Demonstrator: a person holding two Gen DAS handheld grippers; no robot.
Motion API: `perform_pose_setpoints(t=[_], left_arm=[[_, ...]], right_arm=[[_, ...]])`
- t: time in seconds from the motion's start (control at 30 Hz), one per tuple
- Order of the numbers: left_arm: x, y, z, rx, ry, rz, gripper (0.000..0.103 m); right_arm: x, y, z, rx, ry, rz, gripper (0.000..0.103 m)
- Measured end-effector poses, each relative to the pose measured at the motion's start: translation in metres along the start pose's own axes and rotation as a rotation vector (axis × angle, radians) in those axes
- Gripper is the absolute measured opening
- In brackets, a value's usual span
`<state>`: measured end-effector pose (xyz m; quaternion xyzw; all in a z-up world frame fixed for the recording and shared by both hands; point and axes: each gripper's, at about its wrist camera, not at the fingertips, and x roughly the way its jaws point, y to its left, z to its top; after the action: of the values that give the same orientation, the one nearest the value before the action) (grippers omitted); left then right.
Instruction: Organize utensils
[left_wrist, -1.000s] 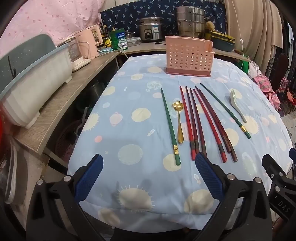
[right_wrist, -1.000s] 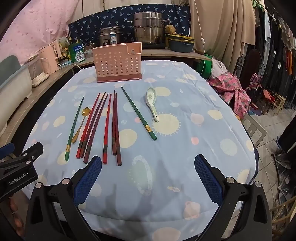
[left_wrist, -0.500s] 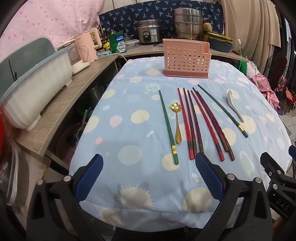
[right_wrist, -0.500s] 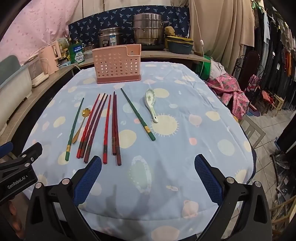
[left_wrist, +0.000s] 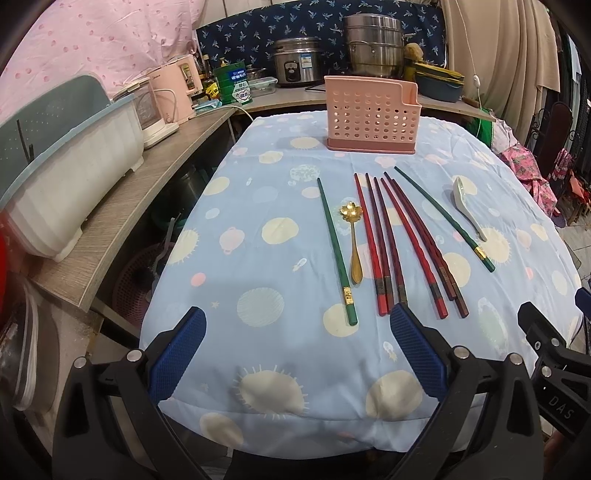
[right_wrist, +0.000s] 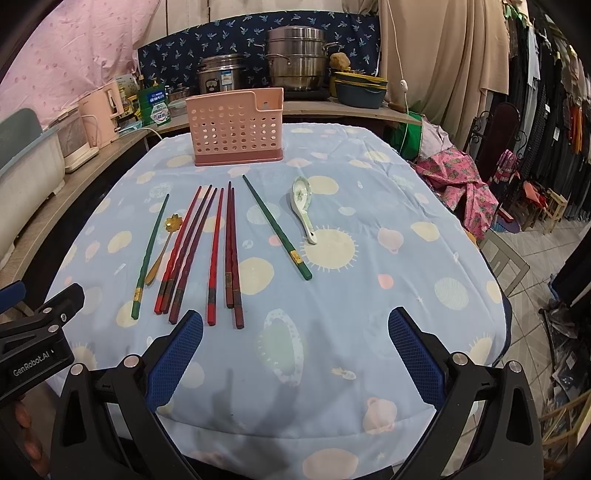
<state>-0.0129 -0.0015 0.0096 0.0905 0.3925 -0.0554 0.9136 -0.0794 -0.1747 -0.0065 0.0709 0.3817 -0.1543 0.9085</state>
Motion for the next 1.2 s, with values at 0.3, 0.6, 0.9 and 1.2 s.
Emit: perform_pose_setpoints(t=[0.3, 0.6, 0.9, 1.2], left_arm=[[-0.0003, 0.0022, -0.0002, 0.003, 0.008, 0.001, 0.095], [-0.0001, 0.0017, -0.0008, 0.003, 0.01, 0.007, 0.095], [0.0009, 0.0037, 0.0016, 0.0, 0.016, 0.013, 0.095], [0.0019, 0.0058, 0.0019, -0.004, 0.021, 0.017, 0.095]], right_arm=[[-0.0006, 0.0002, -0.0002, -0.002, -0.002, 0.0, 0.096], [-0.0004, 0.0005, -0.0002, -0.001, 0.0, -0.001, 0.096], [-0.0007, -0.0007, 0.0, 0.002, 0.001, 0.001, 0.096], [-0.0004, -0.0014, -0.0001, 0.002, 0.002, 0.002, 0.096]])
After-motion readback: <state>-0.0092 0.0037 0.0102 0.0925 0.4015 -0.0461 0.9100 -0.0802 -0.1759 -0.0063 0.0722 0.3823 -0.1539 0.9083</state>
